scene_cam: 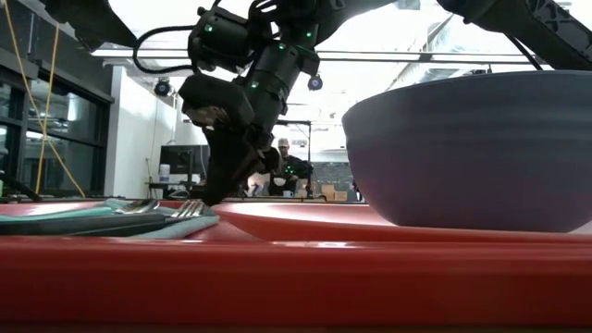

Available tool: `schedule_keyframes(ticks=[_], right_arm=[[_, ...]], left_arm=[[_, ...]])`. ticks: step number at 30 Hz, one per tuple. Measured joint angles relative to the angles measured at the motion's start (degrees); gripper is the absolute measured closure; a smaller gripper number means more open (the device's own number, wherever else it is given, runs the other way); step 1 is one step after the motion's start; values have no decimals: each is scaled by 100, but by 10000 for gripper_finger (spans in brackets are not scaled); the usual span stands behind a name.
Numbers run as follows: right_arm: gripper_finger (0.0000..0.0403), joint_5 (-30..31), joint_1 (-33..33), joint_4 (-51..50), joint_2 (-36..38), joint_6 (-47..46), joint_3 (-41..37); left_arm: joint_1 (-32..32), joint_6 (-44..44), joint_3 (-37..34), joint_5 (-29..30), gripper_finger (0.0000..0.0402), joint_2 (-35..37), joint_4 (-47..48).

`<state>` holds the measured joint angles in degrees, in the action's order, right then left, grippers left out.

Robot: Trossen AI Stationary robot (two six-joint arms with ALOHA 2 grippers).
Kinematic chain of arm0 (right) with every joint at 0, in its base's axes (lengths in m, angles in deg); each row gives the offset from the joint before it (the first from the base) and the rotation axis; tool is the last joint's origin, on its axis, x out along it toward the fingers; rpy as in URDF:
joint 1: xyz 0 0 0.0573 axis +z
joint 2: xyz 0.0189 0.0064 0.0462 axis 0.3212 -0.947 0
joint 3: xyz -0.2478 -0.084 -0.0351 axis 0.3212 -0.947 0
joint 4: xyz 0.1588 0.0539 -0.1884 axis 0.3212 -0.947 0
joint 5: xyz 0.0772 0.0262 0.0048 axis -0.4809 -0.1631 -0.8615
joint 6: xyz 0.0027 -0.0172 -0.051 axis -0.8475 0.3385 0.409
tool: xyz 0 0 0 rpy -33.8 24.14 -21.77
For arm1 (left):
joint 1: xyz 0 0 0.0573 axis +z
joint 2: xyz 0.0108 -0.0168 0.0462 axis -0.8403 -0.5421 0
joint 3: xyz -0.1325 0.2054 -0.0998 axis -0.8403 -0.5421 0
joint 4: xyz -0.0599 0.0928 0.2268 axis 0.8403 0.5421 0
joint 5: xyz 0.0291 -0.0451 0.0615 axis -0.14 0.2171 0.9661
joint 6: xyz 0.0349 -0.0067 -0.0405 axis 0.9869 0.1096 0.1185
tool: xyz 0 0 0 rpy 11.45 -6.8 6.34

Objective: Set up tray
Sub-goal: Adjust the blue and white patterned fork, then adjust the blue napkin

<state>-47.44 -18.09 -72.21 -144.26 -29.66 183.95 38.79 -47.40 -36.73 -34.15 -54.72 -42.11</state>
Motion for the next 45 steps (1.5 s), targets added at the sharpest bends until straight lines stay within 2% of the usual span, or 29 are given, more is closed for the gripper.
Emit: schedule_keyframes(ticks=[14,19,26,32,37,45], right_arm=[[403,-273,-1,519,0,-4,0],[403,-598,0,788,0,-111,2],[403,-1139,92,561,0,-125,2],[403,-912,427,112,2,-25,2],[403,-330,815,98,285,99,17],[403,56,1234,-702,420,358,609]], left_arm=[[0,0,0,-3,341,0,0],[1,2,0,-3,341,0,0],[-1,2,0,-5,341,2,0],[0,2,0,-5,341,0,0],[1,-18,0,-7,341,2,-8],[-1,-139,0,-29,341,2,-186]])
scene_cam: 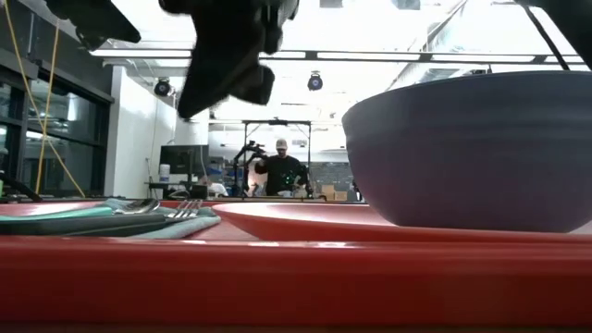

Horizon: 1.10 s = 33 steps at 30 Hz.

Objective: Set up tray
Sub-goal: Adjust the blue napkin

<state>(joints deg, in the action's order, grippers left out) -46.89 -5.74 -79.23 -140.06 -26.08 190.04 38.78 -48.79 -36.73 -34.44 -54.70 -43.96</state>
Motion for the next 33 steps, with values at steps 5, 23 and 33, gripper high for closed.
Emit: schedule_keyframes(ticks=[5,23,33], right_arm=[[403,167,384,180,4,-133,167],[403,348,820,1008,-474,-1216,125],[403,452,842,1035,-632,-1606,135]], left_arm=[[2,-224,0,2,341,-2,8],[2,-585,-2,-209,341,-463,20],[0,-475,-2,-332,341,-437,20]])
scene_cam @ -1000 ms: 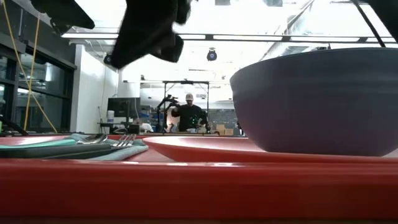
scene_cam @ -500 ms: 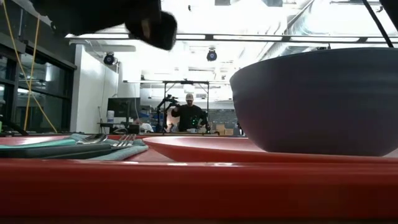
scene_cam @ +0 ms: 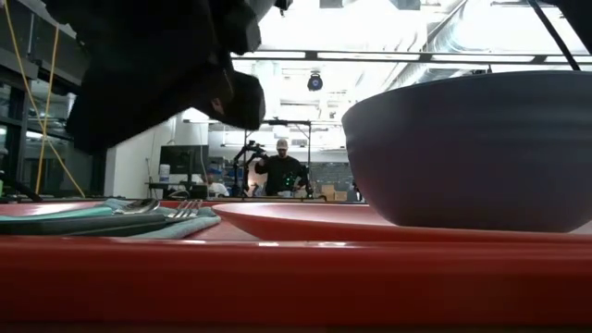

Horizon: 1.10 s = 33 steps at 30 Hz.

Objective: Set up tray
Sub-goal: Adjust the blue napkin

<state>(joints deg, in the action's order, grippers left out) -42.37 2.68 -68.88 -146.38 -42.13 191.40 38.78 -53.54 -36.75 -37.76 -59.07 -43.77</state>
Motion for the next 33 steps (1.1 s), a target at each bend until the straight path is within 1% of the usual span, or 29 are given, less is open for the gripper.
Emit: schedule_keyframes(ticks=[4,11,17,22,24,27,33], right_arm=[[403,-48,11,-30,-123,-147,-2],[403,26,31,-132,-120,-202,-1],[403,252,-24,-317,-120,-197,-2],[403,263,-380,-855,-80,-187,-2],[403,165,-555,-1017,-80,-44,-2],[403,23,-794,-1099,-74,190,-2],[403,-13,-1154,-1242,-69,649,-2]], left_arm=[[2,25,0,0,341,0,-2],[2,39,0,0,341,0,20],[1,-66,0,-23,341,-69,-2],[0,-70,0,-133,341,-81,149],[2,-69,0,-140,341,-83,174],[0,-71,0,-155,341,-81,166],[0,-71,0,-197,341,-82,166]])
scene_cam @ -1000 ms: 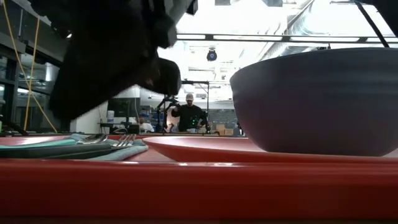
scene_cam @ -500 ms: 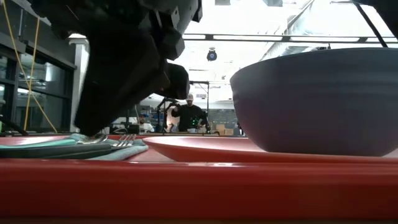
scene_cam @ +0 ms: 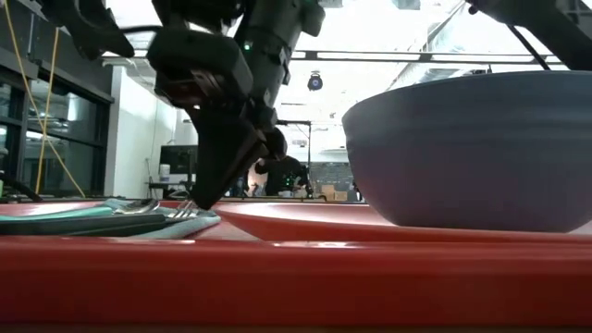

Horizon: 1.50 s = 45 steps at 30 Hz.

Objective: Set up tray
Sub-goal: Adjust the blue napkin

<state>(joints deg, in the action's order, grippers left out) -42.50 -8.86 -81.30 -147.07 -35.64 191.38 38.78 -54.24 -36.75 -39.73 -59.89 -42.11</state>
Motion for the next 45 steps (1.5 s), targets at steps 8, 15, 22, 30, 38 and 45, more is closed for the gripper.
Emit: schedule_keyframes(ticks=[8,15,22,30,38,45], right_arm=[[403,-62,-444,-51,25,249,0],[403,-153,-724,8,28,373,0],[403,-164,-726,267,30,426,0],[403,-22,-737,267,30,467,0],[403,-72,-759,328,-76,461,-82],[403,-34,-794,338,-79,464,-79]], left_arm=[[0,-2,0,0,341,-1,-2],[2,58,0,5,341,-1,-2],[1,102,0,7,341,-1,-2],[0,109,0,13,341,-1,-2],[2,109,0,13,341,-1,-2],[2,107,0,14,341,1,-8]])
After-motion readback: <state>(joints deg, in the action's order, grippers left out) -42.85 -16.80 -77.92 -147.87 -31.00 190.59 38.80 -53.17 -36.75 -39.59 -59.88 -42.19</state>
